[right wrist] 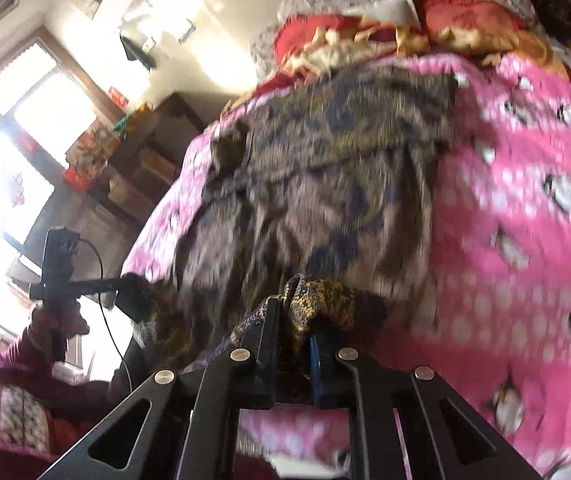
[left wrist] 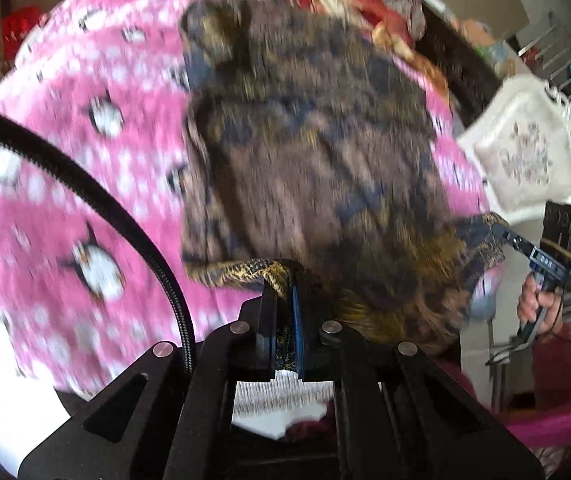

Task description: Fold small clothes

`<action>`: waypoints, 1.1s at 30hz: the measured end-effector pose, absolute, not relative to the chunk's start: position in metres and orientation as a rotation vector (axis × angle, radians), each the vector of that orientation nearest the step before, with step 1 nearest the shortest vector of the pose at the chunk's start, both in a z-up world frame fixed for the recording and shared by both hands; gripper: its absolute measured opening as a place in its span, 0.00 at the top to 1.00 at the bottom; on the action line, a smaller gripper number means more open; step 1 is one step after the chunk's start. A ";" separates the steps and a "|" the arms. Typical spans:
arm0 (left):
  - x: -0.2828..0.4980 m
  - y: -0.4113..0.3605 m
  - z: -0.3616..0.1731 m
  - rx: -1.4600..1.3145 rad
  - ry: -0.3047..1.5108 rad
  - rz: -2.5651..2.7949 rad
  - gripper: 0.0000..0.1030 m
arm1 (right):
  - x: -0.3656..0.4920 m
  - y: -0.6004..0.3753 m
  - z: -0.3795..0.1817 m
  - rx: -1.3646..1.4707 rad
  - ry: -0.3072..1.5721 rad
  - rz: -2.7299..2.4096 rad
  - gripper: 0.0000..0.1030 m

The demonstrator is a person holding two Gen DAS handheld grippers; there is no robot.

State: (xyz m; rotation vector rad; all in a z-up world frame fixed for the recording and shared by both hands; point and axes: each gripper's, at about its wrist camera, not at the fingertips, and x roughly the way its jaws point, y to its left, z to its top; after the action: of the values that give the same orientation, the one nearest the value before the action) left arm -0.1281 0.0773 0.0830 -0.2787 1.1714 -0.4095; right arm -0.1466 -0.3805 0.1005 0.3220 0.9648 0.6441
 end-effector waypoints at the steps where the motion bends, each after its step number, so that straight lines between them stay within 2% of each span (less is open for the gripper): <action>1: -0.124 0.081 0.087 -0.283 1.157 -0.405 0.95 | -0.141 -0.380 0.105 0.328 0.942 0.639 0.89; 15: -0.035 0.105 0.138 -0.324 0.893 -0.285 0.95 | -0.041 -0.366 0.150 0.341 0.801 0.563 0.89; 24: 0.022 0.096 0.155 -0.276 0.825 -0.248 0.95 | 0.015 -0.364 0.160 0.359 0.793 0.511 0.89; 33: 0.089 0.093 0.151 -0.280 0.832 -0.205 0.95 | 0.081 -0.378 0.154 0.423 0.821 0.444 0.89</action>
State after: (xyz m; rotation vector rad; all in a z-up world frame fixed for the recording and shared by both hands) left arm 0.0892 0.0930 0.1513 -0.2796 0.8325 -0.2048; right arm 0.0809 -0.3784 0.1544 0.4226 0.8212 0.4440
